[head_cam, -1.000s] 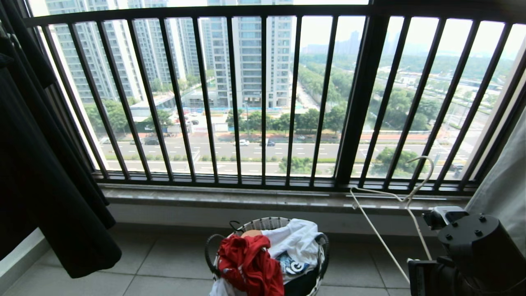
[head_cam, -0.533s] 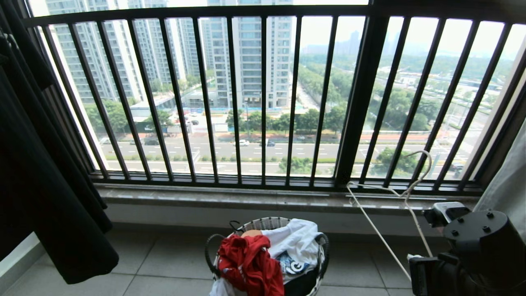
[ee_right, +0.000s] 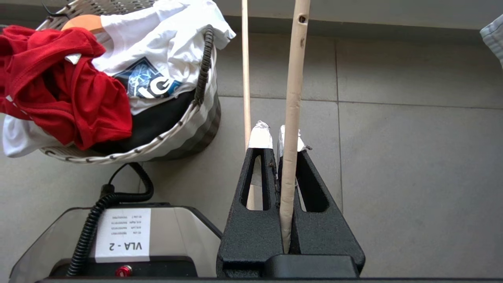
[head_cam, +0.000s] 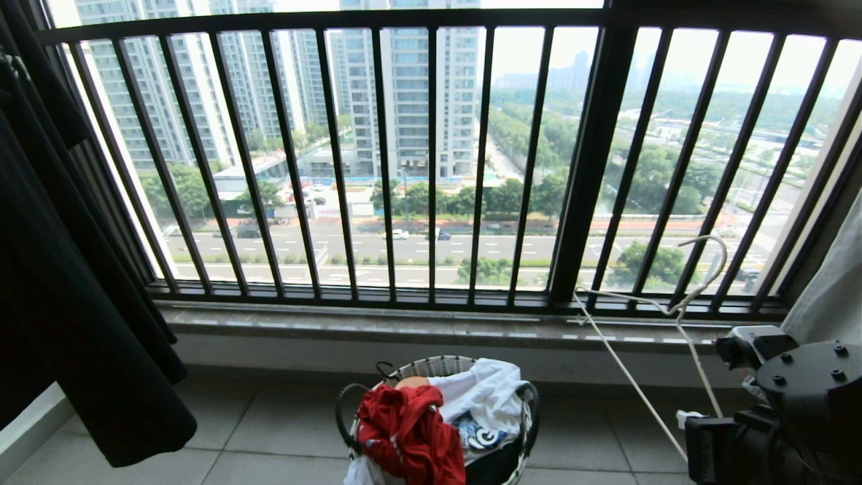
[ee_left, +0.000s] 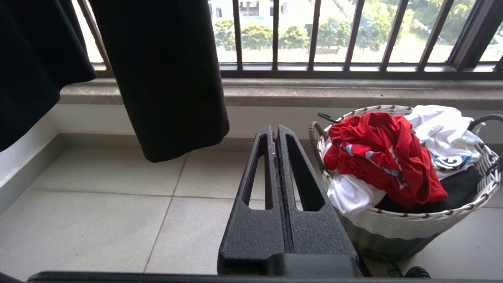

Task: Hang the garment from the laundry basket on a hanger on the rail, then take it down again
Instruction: Pick up clothes from the basket

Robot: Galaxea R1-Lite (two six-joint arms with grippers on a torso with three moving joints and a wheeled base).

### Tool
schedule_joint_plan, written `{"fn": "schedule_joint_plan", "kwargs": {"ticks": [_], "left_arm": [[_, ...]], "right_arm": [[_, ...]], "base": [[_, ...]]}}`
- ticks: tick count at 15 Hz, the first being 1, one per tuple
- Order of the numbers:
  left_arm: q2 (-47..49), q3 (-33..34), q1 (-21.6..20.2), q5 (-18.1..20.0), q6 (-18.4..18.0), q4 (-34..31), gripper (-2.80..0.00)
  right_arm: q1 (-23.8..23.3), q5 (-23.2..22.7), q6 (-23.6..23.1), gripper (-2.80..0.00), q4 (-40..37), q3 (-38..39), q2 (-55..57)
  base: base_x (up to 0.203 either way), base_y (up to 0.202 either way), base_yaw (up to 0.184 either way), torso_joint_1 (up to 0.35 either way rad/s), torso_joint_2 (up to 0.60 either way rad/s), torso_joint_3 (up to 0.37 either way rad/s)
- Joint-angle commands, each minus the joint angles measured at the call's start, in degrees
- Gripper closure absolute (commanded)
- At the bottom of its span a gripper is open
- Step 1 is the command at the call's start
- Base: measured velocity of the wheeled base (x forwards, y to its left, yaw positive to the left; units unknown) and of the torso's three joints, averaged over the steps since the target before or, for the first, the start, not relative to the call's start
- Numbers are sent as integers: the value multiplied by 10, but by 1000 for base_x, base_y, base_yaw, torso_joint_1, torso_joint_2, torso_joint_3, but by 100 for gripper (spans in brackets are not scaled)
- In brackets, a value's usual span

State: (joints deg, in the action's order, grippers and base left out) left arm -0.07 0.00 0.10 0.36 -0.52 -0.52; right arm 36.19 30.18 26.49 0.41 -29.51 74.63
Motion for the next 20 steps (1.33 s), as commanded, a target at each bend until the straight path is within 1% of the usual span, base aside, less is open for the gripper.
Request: {"fn": "schedule_joint_plan", "kwargs": {"ticks": [1,7,13,20], "left_arm": [[1,0,0,0,0,1,0],[1,0,0,0,0,0,0],[1,0,0,-3,3,0,0],[1,0,0,-4,3,1,0]], "right_arm": [[0,1,3,0,0,0,-6],[0,1,8,0,1,3,-8],[0,1,5,0,-2,3,-37],[0,2,1,0,-2,-1,-66]], "base": [[0,0,0,0,0,0],[0,0,0,0,0,0],[0,0,0,1,0,-11],[0,0,0,2,3,-181]]}}
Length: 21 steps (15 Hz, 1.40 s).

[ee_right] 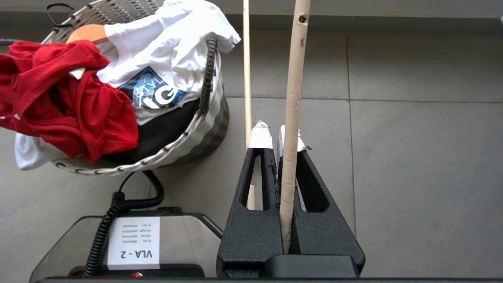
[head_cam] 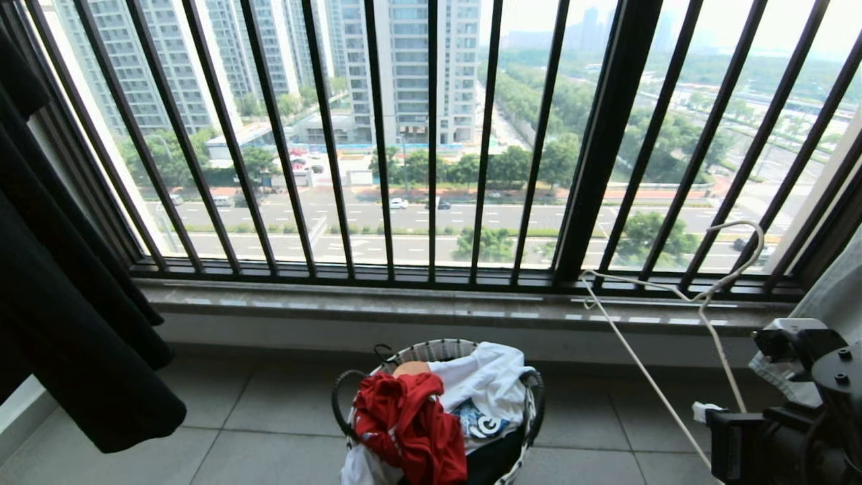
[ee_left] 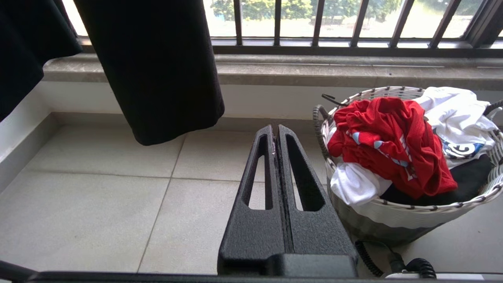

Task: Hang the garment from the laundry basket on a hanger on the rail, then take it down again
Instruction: Pick up clothes from the basket

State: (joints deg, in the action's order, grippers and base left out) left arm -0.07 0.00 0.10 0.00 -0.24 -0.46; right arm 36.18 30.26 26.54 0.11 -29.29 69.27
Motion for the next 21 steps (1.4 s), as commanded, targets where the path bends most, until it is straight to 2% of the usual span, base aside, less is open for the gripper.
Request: {"fn": "schedule_joint_plan", "kwargs": {"ticks": [1,4,21], "left_arm": [[1,0,0,0,0,0,0],[1,0,0,0,0,0,0],[1,0,0,0,0,0,0]], "right_arm": [[0,2,-3,0,1,-4,-18],[0,9,-19,0,2,-5,-34],[0,11,-22,0,1,-7,-59]], "base": [[0,0,0,2,3,-202],[0,0,0,2,3,-196],[0,0,0,4,3,-199]]}}
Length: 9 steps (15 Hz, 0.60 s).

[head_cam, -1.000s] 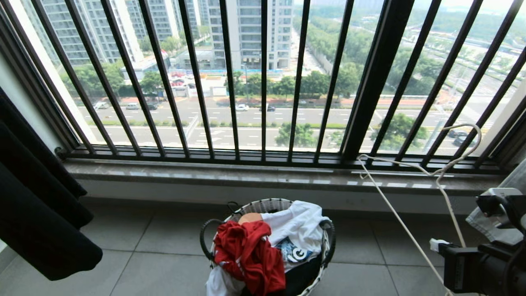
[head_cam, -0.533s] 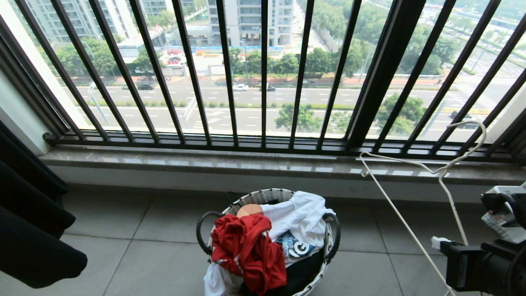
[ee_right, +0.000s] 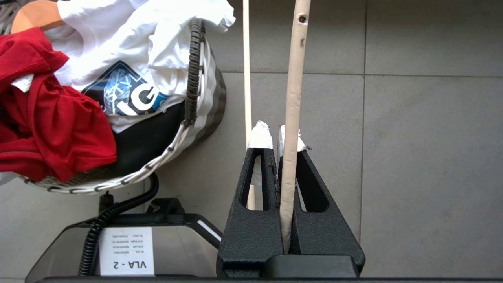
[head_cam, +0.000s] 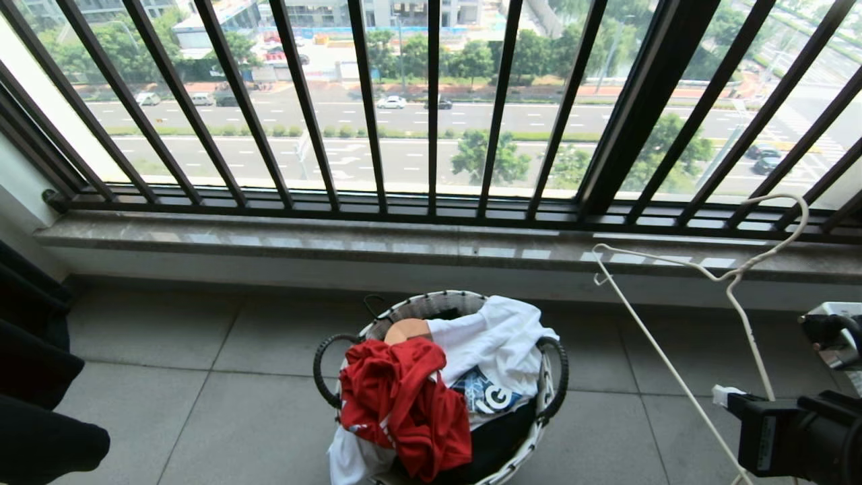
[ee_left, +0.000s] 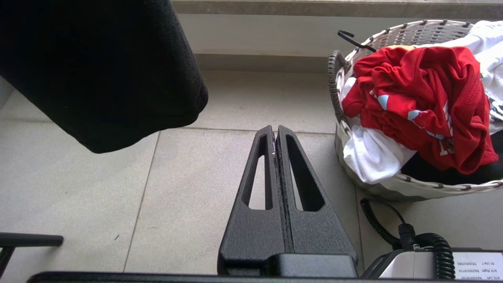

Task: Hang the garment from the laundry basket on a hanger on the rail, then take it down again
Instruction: Pick up clothes from the basket

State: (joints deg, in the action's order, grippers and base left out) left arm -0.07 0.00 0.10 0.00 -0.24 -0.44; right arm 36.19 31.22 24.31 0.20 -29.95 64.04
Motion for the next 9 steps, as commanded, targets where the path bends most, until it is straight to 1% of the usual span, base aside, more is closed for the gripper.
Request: {"fn": "schedule_joint_plan", "kwargs": {"ticks": [1,5,9], "left_arm": [[1,0,0,0,0,0,0],[1,0,0,0,1,0,0],[1,0,0,0,0,-1,0]], "right_arm": [[0,2,-5,0,0,0,-8],[0,2,-5,0,0,0,-10],[0,3,-5,0,1,0,-13]], "base": [[0,0,0,5,2,-188],[0,0,0,3,2,-197],[0,0,0,6,2,-67]]}}
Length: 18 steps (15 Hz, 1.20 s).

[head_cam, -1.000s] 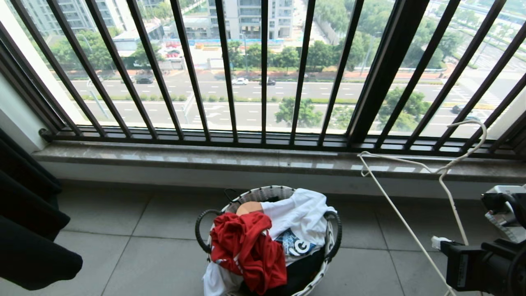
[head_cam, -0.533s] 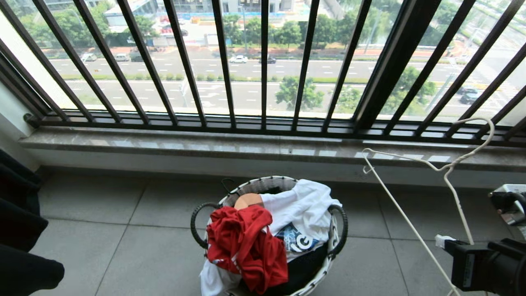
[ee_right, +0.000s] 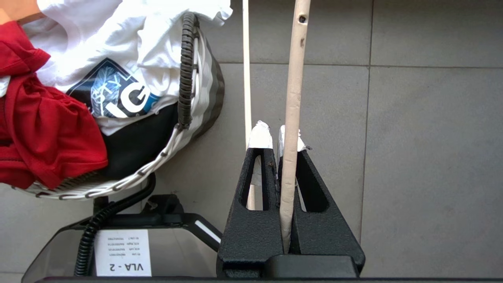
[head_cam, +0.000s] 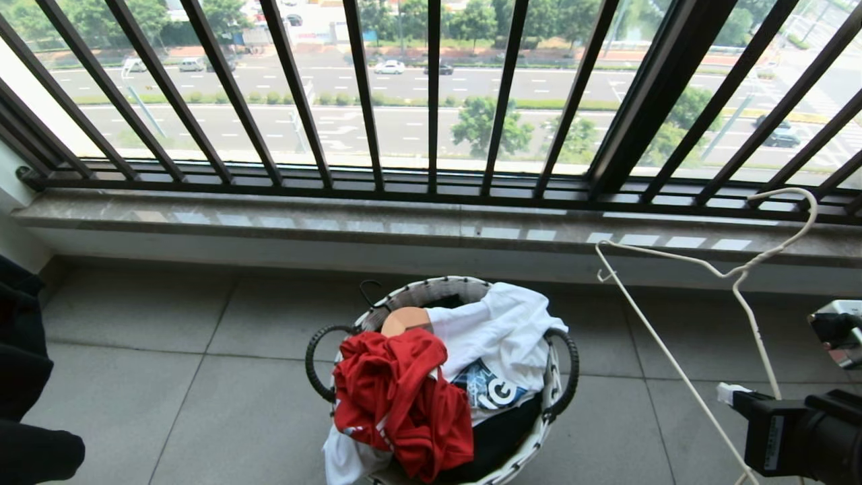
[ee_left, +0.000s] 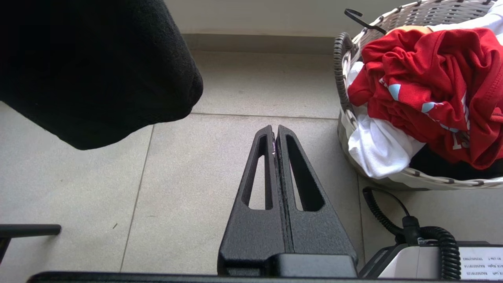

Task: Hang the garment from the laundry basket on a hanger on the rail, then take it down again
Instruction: Pick up clothes from the basket

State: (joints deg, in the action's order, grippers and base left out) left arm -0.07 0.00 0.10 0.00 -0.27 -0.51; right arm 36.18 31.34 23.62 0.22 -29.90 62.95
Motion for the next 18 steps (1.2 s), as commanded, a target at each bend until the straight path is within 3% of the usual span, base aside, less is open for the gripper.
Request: {"fn": "schedule_joint_plan", "kwargs": {"ticks": [1,12,15,18], "left_arm": [[1,0,0,0,0,0,0],[1,-12,0,0,-3,0,0],[43,-95,1,17,-5,-7,0],[183,-205,1,60,-15,-7,0]], "right_arm": [[0,2,2,0,3,-1,-3],[0,2,-7,0,0,1,-34],[0,-1,-6,0,1,1,-36],[0,-2,-6,0,3,-3,-34]], "base": [[0,0,0,0,0,0],[0,0,0,0,0,0],[0,0,0,0,0,0],[0,0,0,0,0,0]]}}
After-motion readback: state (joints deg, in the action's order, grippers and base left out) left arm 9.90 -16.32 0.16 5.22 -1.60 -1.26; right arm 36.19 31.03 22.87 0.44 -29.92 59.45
